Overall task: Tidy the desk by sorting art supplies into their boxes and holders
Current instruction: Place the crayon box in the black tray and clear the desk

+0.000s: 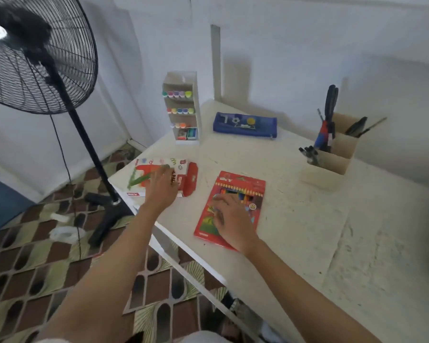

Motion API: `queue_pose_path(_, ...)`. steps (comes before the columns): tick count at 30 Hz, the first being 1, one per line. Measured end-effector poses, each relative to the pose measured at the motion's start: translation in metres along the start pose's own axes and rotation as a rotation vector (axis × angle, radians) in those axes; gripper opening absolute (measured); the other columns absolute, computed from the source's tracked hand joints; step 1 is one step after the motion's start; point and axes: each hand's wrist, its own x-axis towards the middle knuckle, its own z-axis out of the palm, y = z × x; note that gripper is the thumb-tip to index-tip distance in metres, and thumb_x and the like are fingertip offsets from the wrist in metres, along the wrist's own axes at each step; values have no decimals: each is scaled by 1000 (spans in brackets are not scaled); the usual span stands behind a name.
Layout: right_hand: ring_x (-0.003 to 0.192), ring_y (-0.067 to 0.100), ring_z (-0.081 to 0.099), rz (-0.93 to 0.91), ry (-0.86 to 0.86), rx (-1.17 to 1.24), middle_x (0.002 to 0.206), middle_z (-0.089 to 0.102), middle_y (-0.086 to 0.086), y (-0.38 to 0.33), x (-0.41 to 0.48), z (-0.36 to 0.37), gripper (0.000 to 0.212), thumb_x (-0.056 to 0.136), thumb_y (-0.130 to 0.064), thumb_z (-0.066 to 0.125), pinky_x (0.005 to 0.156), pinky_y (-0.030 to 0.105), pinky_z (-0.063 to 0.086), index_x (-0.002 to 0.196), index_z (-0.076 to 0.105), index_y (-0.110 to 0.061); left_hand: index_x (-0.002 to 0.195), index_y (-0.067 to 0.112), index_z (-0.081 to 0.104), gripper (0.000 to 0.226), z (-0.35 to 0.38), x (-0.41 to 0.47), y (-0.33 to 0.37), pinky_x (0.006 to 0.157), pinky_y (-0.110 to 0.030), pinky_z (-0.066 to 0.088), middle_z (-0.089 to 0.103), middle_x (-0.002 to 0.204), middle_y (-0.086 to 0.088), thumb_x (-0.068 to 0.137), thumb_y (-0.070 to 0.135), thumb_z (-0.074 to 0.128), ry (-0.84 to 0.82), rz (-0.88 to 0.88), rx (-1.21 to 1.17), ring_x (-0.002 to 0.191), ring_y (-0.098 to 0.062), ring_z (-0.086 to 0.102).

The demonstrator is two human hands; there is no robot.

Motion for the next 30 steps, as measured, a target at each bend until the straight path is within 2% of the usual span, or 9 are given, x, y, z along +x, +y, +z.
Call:
queue_pose_path(4,119,21,43,-61,-89,-3,120,57,6,-20,28,19,27,88,-7,53,103,33,36,113,65,-8,144,22,33,54,-16,34,-28,114,-58,10,17,157,-3,95,38,47,-57,-7,54,144,-24,12)
queue_pose_path(8,124,24,33,-17,-288,-137,134,44,7,-37,49,36,35,91,-16,47,102,39,35,124,57,-7,149,29,23,69,-24,51,-45,112,-61,5,10,159,4,90,55,50,-190,-34,82,146,-22,3)
queue_pose_path(11,126,27,29,52,-343,-258,141,33,7,-44,55,44,39,93,-25,45,104,40,33,129,50,-11,146,30,29,69,-25,53,-44,111,-62,9,19,156,3,87,56,55,-153,-29,56,144,-23,9)
queue_pose_path(16,133,29,18,166,-334,-181,152,17,8,-44,65,56,40,91,-31,46,109,37,21,127,52,-14,140,26,38,70,-25,46,-35,104,-61,20,30,148,-5,83,65,50,-78,-177,162,138,-30,17)
queue_pose_path(20,138,35,14,430,-413,112,154,10,12,-46,83,49,39,90,-30,52,114,38,15,123,54,-10,128,24,52,75,-25,34,-21,105,-62,18,35,145,-10,75,77,50,-60,-396,197,139,-33,17)
queue_pose_path(22,133,35,27,533,-360,281,149,21,11,-50,90,47,40,85,-27,61,113,44,25,122,53,-13,123,18,55,81,-25,27,-17,105,-61,20,39,143,-10,72,79,51,-43,-440,199,137,-33,23)
queue_pose_path(24,121,32,43,553,-267,398,133,39,11,-50,93,49,34,77,-21,66,105,47,38,109,53,-22,123,13,53,85,-26,22,-15,104,-60,22,45,138,-11,72,80,50,-16,-463,174,133,-32,31)
queue_pose_path(27,108,22,54,588,-200,562,114,50,2,-44,89,47,29,79,-17,61,92,41,49,107,54,-20,115,11,48,73,-31,11,-12,99,-53,27,60,111,-9,79,75,46,28,-473,45,113,-31,50)
queue_pose_path(30,104,12,56,615,-89,810,112,55,-5,-46,86,31,38,92,-17,55,91,33,49,124,35,-21,94,9,44,55,-33,-2,2,70,-33,39,53,79,-1,85,63,52,115,-411,-264,83,-28,55)
